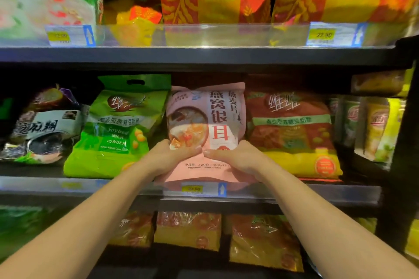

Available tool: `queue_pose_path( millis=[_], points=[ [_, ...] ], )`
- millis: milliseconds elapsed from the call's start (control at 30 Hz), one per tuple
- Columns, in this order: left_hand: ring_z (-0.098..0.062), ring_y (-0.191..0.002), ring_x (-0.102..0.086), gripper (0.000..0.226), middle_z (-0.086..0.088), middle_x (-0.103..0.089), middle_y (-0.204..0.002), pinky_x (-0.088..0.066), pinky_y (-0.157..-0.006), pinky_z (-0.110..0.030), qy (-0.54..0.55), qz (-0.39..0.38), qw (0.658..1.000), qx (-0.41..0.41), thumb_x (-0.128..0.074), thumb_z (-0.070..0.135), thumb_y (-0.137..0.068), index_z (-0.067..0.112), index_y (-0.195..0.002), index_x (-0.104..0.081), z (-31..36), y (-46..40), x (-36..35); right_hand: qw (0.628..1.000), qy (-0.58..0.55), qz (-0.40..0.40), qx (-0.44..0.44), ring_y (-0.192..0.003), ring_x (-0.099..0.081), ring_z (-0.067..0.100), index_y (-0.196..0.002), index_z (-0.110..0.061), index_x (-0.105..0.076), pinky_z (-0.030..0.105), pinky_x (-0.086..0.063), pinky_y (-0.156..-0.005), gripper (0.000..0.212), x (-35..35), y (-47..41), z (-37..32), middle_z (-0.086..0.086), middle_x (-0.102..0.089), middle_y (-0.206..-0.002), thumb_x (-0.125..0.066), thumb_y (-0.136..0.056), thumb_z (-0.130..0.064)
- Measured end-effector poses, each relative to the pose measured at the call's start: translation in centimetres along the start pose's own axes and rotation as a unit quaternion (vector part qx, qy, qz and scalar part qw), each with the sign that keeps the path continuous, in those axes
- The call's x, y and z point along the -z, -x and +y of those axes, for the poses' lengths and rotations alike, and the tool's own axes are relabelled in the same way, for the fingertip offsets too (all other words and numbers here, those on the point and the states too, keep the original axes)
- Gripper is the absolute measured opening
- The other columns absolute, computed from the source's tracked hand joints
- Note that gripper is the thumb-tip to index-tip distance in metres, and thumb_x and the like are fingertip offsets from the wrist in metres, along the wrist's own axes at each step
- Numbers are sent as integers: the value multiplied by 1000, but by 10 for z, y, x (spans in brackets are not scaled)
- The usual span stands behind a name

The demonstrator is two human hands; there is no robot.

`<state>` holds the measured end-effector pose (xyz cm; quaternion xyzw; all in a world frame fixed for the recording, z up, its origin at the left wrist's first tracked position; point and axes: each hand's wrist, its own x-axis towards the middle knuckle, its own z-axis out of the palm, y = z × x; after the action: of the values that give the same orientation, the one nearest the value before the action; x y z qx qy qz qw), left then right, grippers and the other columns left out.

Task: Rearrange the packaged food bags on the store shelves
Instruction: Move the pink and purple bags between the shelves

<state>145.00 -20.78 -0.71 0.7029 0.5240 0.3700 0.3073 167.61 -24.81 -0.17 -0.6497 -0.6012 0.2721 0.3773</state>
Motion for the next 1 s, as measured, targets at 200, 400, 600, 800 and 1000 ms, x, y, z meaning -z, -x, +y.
queue_pose_path(
  millis=[200, 400, 600, 800, 1000],
  points=[
    [-14, -80, -78, 39, 6, -81, -85, -61, -70, -28, 59, 16, 998, -33, -88, 48, -75, 18, -100, -79, -5, 3, -2, 998, -34, 47, 39, -96, -73, 14, -106, -25, -79, 30, -58, -81, 49, -8, 10, 0, -8, -79, -103, -90, -71, -58],
    [-13, -81, -76, 41, 9, -80, -82, -56, -68, -29, 57, 43, 996, -62, -87, 56, -72, 20, -91, -81, 1, 3, 6, 996, -52, 59, 41, -84, -70, 3, -96, -27, -79, 14, -50, -56, 34, 3, 27, -19, -20, -78, -86, -92, -74, -50],
    [4, -57, -69, 36, 21, -73, -64, -45, -45, -14, 70, 53, 993, -83, -87, 55, -72, 21, -79, -77, 20, 8, 19, 995, -47, 78, 39, -92, -68, 8, -101, -28, -76, 23, -45, -64, 41, 13, 40, -42, -16, -76, -95, -89, -73, -56],
    [-11, -78, -71, 45, 15, -75, -75, -51, -63, -29, 60, 45, 993, -89, -86, 63, -67, 23, -87, -77, 33, 21, 37, 994, -67, 90, 20, -95, -69, 13, -104, -31, -77, 27, -43, -69, 52, 14, 47, -51, -14, -77, -96, -89, -66, -64],
    [6, -58, -69, 28, 23, -73, -64, -44, -42, -10, 90, 27, 990, -101, -89, 47, -74, 23, -81, -76, 15, 36, 43, 994, -109, 19, 25, -87, -76, 8, -99, -28, -80, 21, -51, -65, 39, 5, 55, -45, -16, -81, -89, -93, -70, -50]
  ],
)
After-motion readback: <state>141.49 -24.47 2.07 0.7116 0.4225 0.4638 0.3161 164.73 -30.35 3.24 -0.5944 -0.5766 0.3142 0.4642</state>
